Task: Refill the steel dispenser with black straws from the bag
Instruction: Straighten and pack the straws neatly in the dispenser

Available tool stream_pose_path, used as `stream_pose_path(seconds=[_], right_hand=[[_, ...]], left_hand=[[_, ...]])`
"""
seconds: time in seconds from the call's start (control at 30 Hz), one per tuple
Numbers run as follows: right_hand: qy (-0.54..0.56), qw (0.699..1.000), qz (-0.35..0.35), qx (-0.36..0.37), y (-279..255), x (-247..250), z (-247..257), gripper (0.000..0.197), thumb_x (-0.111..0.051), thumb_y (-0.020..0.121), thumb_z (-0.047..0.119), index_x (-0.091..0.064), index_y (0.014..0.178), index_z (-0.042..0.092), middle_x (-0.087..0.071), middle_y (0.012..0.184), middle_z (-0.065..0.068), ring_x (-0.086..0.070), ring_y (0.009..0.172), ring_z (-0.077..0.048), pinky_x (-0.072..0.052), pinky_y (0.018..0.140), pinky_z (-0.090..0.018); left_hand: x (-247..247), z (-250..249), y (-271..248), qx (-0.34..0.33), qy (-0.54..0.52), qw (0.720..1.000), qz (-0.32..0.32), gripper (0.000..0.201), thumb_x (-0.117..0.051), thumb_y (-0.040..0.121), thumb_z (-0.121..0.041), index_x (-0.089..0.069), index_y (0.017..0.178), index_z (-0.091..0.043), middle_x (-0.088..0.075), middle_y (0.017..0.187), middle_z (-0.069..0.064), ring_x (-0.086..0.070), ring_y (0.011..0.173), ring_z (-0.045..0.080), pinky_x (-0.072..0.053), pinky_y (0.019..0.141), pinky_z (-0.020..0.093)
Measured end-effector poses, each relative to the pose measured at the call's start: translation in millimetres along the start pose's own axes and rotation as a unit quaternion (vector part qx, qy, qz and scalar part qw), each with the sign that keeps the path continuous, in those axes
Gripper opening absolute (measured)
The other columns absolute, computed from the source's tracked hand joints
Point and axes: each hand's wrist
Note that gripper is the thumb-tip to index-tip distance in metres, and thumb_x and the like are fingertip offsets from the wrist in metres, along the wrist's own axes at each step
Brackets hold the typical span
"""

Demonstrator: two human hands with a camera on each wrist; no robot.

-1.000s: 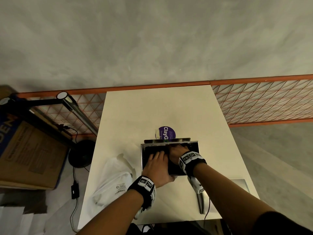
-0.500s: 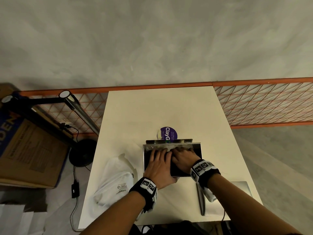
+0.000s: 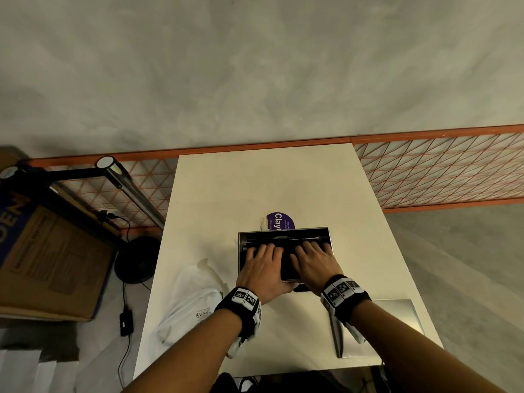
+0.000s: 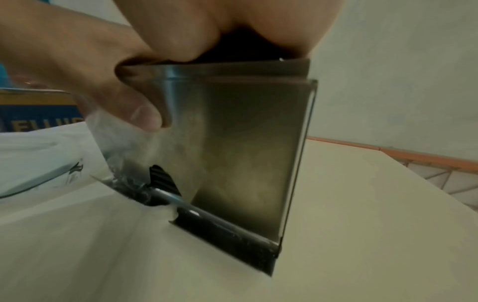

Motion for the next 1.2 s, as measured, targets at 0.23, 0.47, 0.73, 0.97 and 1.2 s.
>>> stream_pose_path(seconds=[0.23, 0.47, 0.73, 0.97, 1.2], right_hand=[[-0.008, 0.998, 0.03, 0.059, 5, 10, -1, 0.023, -0.047, 0.093, 0.041, -0.053, 0.101, 0.021, -0.057, 0.102, -0.005, -0.055, 0.097, -0.033, -0.041, 0.073, -0.046], [0.064, 0.996, 0.054, 0.019, 15, 17, 3, 0.07, -0.012, 0.083, 0.061, -0.048, 0.131, 0.024, -0.051, 0.126, -0.004, -0.051, 0.113, -0.028, -0.039, 0.088, -0.049], [0.074, 0.996, 0.043, 0.008, 8, 13, 6, 0.071, -0.032, 0.075, 0.067, -0.053, 0.127, 0.023, -0.055, 0.123, -0.002, -0.049, 0.116, -0.025, -0.04, 0.091, -0.045], [0.089, 0.99, 0.107, -0.003, -1, 7, -4, 0.089, -0.035, 0.077, 0.086, -0.041, 0.143, 0.027, -0.048, 0.144, -0.002, -0.039, 0.136, -0.025, -0.034, 0.108, -0.049], [0.083, 0.992, 0.088, 0.026, 0, 5, 1, 0.087, -0.043, 0.076, 0.081, -0.041, 0.141, 0.023, -0.045, 0.141, -0.003, -0.043, 0.131, -0.026, -0.037, 0.103, -0.047]], left_hand=[[-2, -2, 0, 0.01, 0.009, 0.999, 0.033, 0.078, -0.048, 0.069, -0.082, -0.052, 0.12, -0.023, -0.059, 0.116, -0.001, -0.055, 0.108, 0.023, -0.04, 0.096, 0.042], [-6, -3, 1, 0.028, -0.027, 0.997, 0.062, 0.09, -0.049, 0.068, -0.082, -0.045, 0.136, -0.023, -0.055, 0.135, -0.002, -0.049, 0.129, 0.022, -0.03, 0.113, 0.045], [-7, -6, -6, 0.027, -0.016, 0.998, 0.053, 0.081, -0.049, 0.067, -0.076, -0.05, 0.129, -0.024, -0.055, 0.125, -0.005, -0.051, 0.12, 0.021, -0.035, 0.105, 0.043], [-12, -11, -22, 0.019, -0.02, 0.999, 0.039, 0.082, -0.049, 0.071, -0.078, -0.049, 0.134, -0.025, -0.057, 0.127, -0.005, -0.053, 0.118, 0.02, -0.035, 0.106, 0.044], [-10, -10, -20, 0.016, -0.04, 0.998, 0.038, 0.084, -0.05, 0.071, -0.076, -0.048, 0.136, -0.023, -0.055, 0.135, -0.004, -0.051, 0.126, 0.02, -0.032, 0.111, 0.043]])
Point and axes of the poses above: each hand's wrist, its own y-axis towards the middle knuckle, its own x-axis out of the back of the hand, z = x × y
